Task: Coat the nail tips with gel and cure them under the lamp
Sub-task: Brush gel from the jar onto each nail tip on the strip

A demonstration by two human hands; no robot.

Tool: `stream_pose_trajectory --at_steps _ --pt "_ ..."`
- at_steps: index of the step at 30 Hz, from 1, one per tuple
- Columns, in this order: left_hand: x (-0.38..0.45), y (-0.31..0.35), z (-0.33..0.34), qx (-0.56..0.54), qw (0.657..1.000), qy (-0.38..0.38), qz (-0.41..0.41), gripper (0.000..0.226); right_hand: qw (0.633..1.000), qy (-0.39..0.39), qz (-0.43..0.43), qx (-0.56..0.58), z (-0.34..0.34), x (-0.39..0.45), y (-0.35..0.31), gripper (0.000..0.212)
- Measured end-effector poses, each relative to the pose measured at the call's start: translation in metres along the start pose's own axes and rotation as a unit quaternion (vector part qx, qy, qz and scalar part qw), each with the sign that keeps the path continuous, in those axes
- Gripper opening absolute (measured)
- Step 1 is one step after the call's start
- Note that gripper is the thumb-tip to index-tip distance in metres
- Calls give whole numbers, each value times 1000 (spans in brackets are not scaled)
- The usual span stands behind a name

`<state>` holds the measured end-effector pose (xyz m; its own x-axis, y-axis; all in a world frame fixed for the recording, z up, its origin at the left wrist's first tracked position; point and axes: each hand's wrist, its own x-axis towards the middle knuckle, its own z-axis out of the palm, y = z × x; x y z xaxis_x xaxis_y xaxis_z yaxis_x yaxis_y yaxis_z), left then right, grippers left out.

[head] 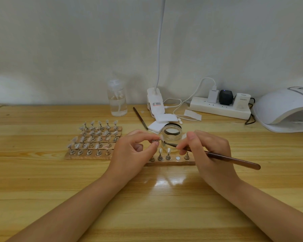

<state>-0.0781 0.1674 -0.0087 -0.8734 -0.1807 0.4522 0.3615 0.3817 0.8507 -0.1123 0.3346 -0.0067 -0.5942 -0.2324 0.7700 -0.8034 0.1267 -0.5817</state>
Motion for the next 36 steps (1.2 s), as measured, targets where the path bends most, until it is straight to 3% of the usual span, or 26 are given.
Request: stream_pose_trajectory --at_steps 36 --pt "-1 3 -1 -9 1000 -13 -12 27 999 36 3 -28 6 1 -4 36"
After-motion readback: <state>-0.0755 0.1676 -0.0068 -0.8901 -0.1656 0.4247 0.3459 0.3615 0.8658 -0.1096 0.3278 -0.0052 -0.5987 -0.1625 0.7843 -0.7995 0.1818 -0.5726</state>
